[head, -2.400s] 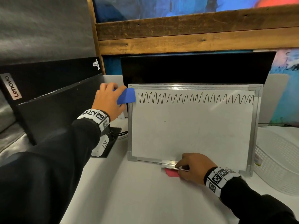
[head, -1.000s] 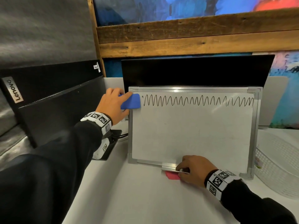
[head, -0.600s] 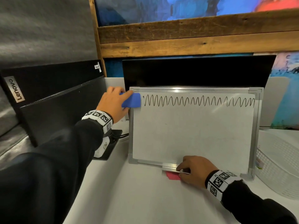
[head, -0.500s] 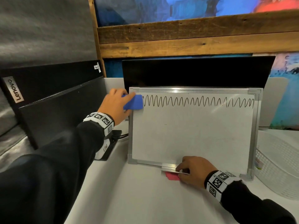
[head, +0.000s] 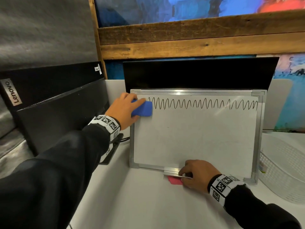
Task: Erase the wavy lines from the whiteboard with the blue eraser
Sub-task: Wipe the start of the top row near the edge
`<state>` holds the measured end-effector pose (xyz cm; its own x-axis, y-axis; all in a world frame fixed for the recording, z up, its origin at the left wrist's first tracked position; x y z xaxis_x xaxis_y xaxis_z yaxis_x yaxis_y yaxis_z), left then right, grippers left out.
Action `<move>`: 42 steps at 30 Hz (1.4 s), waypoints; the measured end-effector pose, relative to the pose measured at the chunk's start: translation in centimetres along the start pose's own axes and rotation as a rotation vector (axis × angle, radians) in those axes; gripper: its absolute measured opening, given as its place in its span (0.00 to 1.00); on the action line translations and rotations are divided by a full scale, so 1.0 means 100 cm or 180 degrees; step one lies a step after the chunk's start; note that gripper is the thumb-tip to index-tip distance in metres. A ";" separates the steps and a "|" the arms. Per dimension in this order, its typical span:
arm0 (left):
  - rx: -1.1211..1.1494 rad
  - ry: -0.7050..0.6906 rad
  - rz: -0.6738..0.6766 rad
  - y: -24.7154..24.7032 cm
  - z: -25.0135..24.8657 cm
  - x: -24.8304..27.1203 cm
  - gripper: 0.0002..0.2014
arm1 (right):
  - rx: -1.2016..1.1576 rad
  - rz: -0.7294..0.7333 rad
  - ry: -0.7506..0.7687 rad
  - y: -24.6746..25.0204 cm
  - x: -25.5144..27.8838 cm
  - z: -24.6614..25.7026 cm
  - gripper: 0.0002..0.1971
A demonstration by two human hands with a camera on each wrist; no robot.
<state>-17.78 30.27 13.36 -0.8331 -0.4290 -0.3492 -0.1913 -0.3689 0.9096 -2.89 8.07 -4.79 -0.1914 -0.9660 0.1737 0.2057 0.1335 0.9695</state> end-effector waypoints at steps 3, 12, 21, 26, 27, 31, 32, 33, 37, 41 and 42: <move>0.0275 0.0352 -0.0202 0.006 0.011 -0.001 0.32 | 0.0169 -0.0027 0.0013 -0.002 0.001 0.000 0.18; 0.0115 0.0101 -0.0024 0.001 -0.001 -0.004 0.33 | 0.0626 -0.0086 0.0118 -0.015 0.019 -0.011 0.18; 0.0115 -0.0031 -0.0023 -0.001 -0.009 -0.007 0.33 | 0.0018 -0.0032 0.0094 0.003 0.010 -0.013 0.11; 0.0148 -0.0007 -0.0021 0.001 -0.012 -0.009 0.33 | -0.0417 -0.0124 -0.0038 0.006 0.009 -0.012 0.10; 0.0118 -0.0050 -0.0003 0.000 -0.013 -0.009 0.33 | -0.0451 -0.0130 -0.0052 0.006 0.010 -0.013 0.09; 0.0313 0.0114 -0.0155 0.004 -0.011 -0.009 0.32 | -0.0457 -0.0092 -0.0096 0.006 0.011 -0.012 0.09; 0.0271 0.0024 -0.0110 0.003 -0.015 -0.010 0.32 | -0.0458 -0.0091 -0.0110 0.006 0.011 -0.012 0.09; 0.0232 -0.0068 -0.0067 0.002 -0.019 -0.010 0.32 | -0.0459 -0.0092 -0.0125 0.006 0.012 -0.012 0.09; 0.0390 0.0094 -0.0223 0.007 -0.016 -0.010 0.32 | -0.0430 -0.0082 -0.0181 0.006 0.013 -0.011 0.10; 0.0352 0.0076 -0.0222 0.007 -0.016 -0.011 0.32 | -0.0425 -0.0063 -0.0202 0.006 0.012 -0.011 0.10; 0.0409 0.0151 -0.0268 0.009 -0.014 -0.011 0.32 | -0.0425 -0.0055 -0.0208 0.006 0.012 -0.010 0.10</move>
<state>-16.37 29.27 14.25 -0.7865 -0.4406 -0.4328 -0.3267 -0.2979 0.8970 -2.00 6.76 -4.16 -0.2572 -0.9509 0.1721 0.3268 0.0820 0.9415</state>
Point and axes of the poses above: each hand's wrist, its own x-axis away from the middle knuckle, its own y-axis out of the back of the hand, z = x × y, the point moved 6 cm from there along -x, towards the middle knuckle, and after that the axes turned 13 degrees about z, right-handed, at the moved point
